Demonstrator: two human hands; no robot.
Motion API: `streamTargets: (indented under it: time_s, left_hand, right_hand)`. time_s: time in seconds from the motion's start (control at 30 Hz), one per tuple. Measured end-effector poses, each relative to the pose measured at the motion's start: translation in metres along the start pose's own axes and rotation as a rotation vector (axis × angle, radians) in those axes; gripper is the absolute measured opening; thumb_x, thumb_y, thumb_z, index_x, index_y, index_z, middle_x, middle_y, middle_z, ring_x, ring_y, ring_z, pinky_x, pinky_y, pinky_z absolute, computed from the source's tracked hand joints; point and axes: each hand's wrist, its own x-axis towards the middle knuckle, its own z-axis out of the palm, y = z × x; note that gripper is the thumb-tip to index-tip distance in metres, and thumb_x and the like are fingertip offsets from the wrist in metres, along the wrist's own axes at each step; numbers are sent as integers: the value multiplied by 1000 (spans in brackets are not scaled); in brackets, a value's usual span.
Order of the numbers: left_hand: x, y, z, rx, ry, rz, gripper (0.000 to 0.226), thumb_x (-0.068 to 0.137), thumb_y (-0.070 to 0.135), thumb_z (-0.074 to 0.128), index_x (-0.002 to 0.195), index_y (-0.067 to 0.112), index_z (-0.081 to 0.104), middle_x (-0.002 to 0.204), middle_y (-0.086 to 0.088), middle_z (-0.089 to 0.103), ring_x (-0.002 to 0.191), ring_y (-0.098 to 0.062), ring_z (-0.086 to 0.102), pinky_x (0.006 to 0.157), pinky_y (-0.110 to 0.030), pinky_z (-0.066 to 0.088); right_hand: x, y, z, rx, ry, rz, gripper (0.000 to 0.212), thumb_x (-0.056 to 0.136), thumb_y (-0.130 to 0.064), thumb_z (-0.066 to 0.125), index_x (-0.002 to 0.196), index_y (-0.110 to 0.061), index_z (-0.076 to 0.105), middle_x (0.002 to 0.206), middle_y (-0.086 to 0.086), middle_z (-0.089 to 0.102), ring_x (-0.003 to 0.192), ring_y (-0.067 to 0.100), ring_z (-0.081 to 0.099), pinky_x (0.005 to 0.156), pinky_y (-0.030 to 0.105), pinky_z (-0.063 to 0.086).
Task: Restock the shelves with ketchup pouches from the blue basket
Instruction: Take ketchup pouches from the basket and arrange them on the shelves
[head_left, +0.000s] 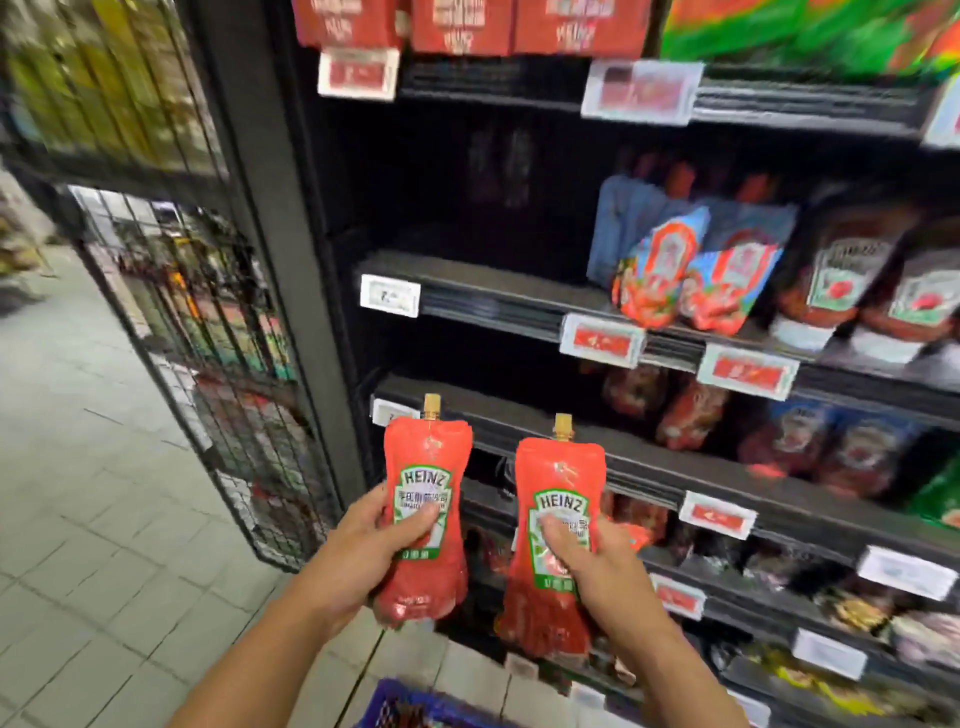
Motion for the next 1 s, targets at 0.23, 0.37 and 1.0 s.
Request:
streamTargets:
  time_s: [0.23, 0.37, 1.0]
  left_hand:
    - [38, 54, -25, -10, -75, 67, 62, 67, 35, 87, 124, 21, 69, 114, -13, 75, 106, -31, 72, 85, -36, 59]
    - [72, 87, -35, -20, -105, 117, 56, 70, 33, 83, 123, 18, 68, 109, -12, 76, 99, -29, 74, 72, -26, 60]
    - [202, 242, -32, 169, -254, 318, 15, 92, 28, 69, 103, 20, 74, 97, -9, 78, 88, -25, 77, 65, -29, 60]
  right_hand:
    - [29, -50, 10, -96, 69, -53, 21, 91, -33, 72, 112, -32, 73, 97, -13, 78, 91, 2, 74, 71, 7, 50]
    - [53, -83, 28, -123, 164, -89, 16, 90, -39, 70, 106, -36, 74, 93, -14, 78, 86, 1, 74, 67, 6, 49]
    - [140, -179, 53, 105, 364, -222, 25, 87, -53, 68, 88, -28, 73, 87, 9, 77, 74, 25, 75, 60, 31, 57]
